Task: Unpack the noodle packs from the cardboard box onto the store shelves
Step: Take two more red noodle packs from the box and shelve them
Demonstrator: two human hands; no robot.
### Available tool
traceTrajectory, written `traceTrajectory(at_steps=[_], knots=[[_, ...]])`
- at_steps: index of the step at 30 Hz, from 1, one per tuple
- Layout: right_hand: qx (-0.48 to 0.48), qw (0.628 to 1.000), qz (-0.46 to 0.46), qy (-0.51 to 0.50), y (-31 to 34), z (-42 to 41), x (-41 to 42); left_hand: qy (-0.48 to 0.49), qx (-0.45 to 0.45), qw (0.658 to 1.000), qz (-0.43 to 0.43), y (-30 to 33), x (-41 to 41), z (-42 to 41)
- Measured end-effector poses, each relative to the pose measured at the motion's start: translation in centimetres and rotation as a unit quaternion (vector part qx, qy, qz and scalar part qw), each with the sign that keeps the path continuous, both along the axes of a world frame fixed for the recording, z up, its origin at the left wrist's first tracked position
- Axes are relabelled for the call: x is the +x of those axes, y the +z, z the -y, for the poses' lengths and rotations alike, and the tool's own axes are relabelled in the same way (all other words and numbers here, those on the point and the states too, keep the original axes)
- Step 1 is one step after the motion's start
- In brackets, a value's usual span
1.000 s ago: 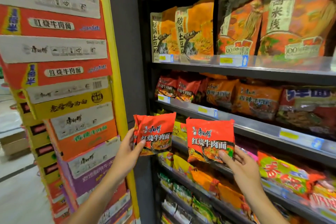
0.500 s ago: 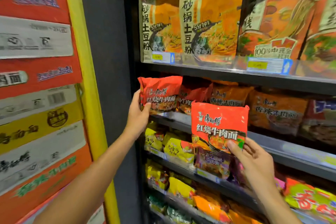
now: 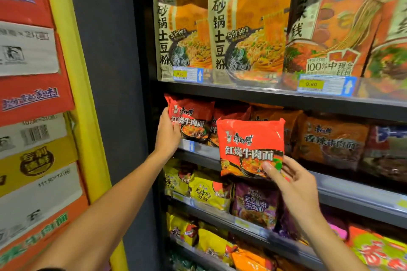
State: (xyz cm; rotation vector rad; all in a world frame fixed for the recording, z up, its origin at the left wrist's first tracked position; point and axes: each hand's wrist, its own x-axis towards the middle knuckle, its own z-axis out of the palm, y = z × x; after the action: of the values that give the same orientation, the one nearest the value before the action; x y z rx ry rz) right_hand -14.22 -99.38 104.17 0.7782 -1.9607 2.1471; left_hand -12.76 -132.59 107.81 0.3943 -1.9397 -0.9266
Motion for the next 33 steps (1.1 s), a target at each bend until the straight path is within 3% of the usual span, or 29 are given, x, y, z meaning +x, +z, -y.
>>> traceTrajectory(at_steps=[4,6,10,12,18,21,28,30,33], knots=[[-0.003,1.000,-0.014,0.010,1.1,1.2,-0.7,0.102,-0.084,0.987,0.089,-0.2,-1.7,-0.2],[-0.001,1.000,-0.022,0.003,1.4,1.7,-0.9,0.143,-0.126,0.977,0.093,-0.2,-1.9,-1.2],[-0.008,1.000,-0.011,-0.003,1.7,2.6,-2.1,0.112,-0.175,0.978,0.020,-1.2,-0.9,-3.3],[-0.006,1.000,-0.006,-0.008,2.0,3.2,-2.7,0.081,-0.196,0.977,0.029,-2.1,-0.2,-4.7],[-0.016,1.000,0.014,-0.005,3.2,5.0,-4.6,0.078,-0.340,0.919,0.184,-5.5,0.6,-5.9],[-0.003,1.000,0.019,-0.022,3.7,6.2,-5.3,0.102,-0.339,0.903,0.242,-6.3,0.7,-5.1],[0.183,0.975,-0.005,-0.124,4.3,9.1,-6.2,0.118,-0.281,0.918,0.252,-5.7,0.8,-4.1],[0.293,0.945,-0.044,-0.140,4.6,10.2,-5.9,0.090,-0.259,0.937,0.214,-5.8,1.1,-4.5],[0.434,0.869,-0.133,-0.194,5.1,11.4,-5.7,0.034,-0.270,0.950,0.154,-6.1,1.8,-5.3]])
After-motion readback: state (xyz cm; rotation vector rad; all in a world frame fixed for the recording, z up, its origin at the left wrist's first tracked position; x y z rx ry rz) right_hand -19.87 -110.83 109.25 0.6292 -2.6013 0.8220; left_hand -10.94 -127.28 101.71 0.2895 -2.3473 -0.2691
